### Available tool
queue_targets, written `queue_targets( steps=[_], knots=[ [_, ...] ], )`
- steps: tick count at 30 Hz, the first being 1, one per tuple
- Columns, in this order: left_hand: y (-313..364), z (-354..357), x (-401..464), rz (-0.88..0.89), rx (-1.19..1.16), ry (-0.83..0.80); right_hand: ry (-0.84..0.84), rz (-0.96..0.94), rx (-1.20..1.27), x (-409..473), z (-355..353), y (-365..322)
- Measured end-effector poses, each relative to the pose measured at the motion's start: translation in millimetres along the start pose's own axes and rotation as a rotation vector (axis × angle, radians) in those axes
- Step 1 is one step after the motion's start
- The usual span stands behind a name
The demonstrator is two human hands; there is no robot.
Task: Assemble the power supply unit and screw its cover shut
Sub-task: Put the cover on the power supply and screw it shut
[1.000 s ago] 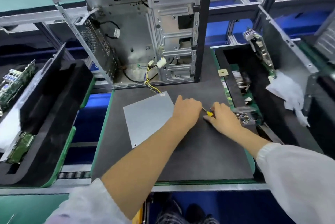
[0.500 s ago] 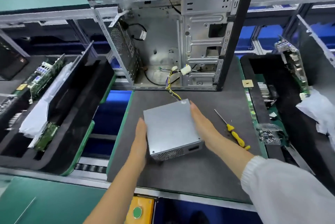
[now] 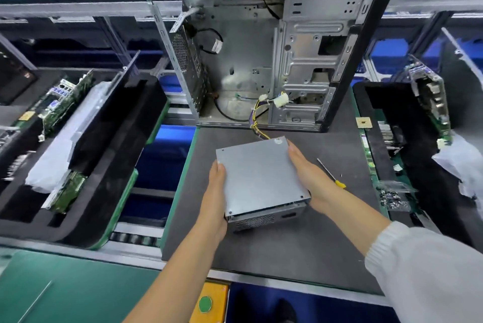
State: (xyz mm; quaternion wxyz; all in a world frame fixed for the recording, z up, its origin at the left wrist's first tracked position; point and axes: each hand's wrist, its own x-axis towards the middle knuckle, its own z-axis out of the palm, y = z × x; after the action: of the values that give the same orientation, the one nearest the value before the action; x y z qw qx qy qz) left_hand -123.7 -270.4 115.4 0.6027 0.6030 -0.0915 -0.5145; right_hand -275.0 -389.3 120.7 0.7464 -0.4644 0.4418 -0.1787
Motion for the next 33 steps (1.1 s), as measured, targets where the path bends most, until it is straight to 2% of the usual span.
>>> queue_targets(
  steps=[3,7,11,21,26,28,30,33],
  knots=[
    [-3,-1,2,0.054,0.009,0.003,0.035,0.045,0.013,2,-3,3],
    [-4,-14,10,0.046,-0.017,0.038,0.079,-0.018,0.008,5,-7,8],
    [-13,-28,16,0.016,-0.011,0.004,0.105,-0.067,0.005,5,-15,20],
    [-23,-27,26,0.156,0.084,-0.036,0.023,-0.095,0.07,7,-21,21],
    [-26,-35,32,0.305,0.417,0.167,0.064,-0.117,-0.035,6,-18,18],
    [-27,-32,33,0.347,0.428,0.086,0.064,-0.138,-0.091,6,-15,17],
    [-25,-26,35,0.313,0.357,-0.026,0.065,-0.149,-0.133,5,-11,18],
    [-22,-21,38,0.277,0.277,-0.028,0.112,-0.157,-0.15,7,-8,20]
  ],
)
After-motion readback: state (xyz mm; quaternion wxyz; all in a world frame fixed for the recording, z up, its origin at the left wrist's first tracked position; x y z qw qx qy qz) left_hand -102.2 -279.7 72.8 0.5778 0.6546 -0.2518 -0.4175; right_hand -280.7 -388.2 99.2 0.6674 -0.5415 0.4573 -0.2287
